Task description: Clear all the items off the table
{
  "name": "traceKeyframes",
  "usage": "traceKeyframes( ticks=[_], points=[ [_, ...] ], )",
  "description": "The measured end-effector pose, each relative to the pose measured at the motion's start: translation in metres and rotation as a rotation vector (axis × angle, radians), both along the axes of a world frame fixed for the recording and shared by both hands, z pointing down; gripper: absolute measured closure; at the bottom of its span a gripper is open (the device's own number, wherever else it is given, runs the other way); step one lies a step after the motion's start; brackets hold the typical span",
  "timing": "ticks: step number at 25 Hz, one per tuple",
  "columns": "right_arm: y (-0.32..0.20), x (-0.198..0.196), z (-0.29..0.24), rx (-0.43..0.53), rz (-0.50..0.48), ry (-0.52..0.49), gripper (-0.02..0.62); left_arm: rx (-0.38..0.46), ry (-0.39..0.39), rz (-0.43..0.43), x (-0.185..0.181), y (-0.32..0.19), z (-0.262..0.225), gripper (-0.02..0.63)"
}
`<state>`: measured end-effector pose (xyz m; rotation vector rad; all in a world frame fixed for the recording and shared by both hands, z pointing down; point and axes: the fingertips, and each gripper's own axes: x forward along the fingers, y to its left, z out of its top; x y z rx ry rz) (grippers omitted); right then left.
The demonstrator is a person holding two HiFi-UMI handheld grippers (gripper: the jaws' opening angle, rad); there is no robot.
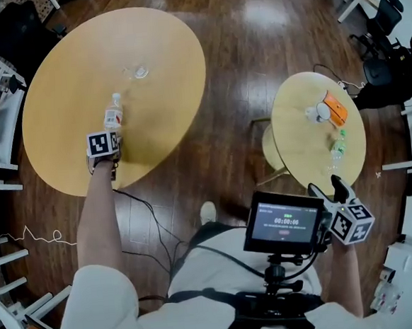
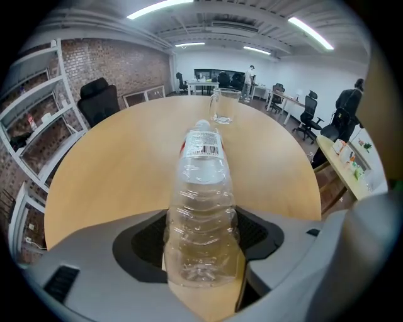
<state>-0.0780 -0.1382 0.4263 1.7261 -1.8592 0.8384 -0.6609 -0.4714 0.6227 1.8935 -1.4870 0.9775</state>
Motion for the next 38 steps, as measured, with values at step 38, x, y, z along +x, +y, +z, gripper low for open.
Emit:
traceKeyframes(
  ticks=[38],
  points=[
    [0.230,0.176,0.003,0.149,-0.073,-0.096,0.207,0.311,0.132,0.189,0.394,0.370,-0.170,0.160]
  ],
)
